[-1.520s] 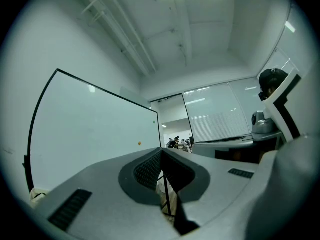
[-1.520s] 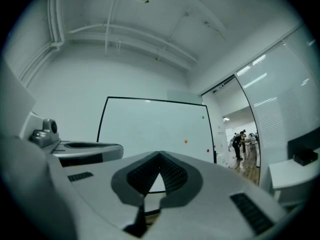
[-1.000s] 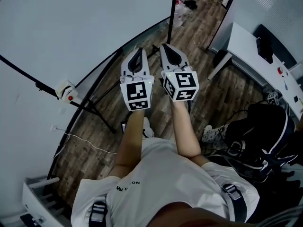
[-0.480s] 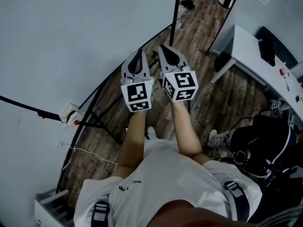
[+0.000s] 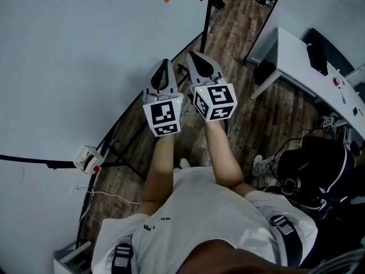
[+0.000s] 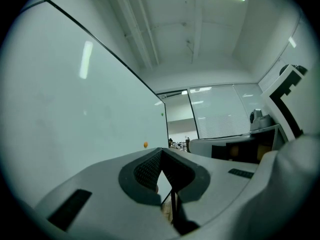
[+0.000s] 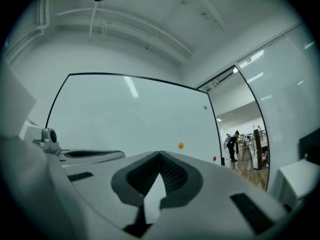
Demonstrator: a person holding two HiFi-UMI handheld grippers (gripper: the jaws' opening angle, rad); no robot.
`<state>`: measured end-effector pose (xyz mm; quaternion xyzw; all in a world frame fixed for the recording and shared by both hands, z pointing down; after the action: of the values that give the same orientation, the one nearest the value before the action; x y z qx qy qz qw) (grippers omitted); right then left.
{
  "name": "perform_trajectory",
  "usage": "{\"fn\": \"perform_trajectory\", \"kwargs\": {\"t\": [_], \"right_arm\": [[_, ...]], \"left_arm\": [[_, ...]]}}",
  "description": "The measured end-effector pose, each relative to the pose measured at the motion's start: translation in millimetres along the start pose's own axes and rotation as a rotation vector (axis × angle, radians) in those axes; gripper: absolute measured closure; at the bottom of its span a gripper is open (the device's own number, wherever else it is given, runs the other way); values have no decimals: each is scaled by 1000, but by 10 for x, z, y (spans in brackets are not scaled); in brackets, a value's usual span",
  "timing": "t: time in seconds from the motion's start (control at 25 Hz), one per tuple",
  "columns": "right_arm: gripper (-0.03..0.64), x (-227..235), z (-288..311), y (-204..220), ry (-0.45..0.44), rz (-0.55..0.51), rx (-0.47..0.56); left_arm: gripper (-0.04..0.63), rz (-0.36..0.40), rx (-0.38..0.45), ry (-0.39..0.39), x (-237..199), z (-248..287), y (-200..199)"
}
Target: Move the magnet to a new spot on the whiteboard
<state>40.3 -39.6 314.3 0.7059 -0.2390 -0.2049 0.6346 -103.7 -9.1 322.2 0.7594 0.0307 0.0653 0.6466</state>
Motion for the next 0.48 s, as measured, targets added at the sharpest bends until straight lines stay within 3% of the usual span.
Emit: {"fn": "perform_trajectory", "kwargs": {"t": [0.48], "right_arm": [[603, 282, 267, 64, 10, 1, -20]], "left_arm": [[592, -12, -9, 18, 30, 389, 104]]}}
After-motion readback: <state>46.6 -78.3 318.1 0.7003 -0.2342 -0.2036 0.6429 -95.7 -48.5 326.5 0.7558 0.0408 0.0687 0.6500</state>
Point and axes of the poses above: the fingertips, and each gripper's own axes: z forward along the fingers, x to its right, y out of its underside, the point moved 10 cm from there along -z, backward along the fingers, and after that the axes turned 5 degrees about -y, right-handed, at the moved point
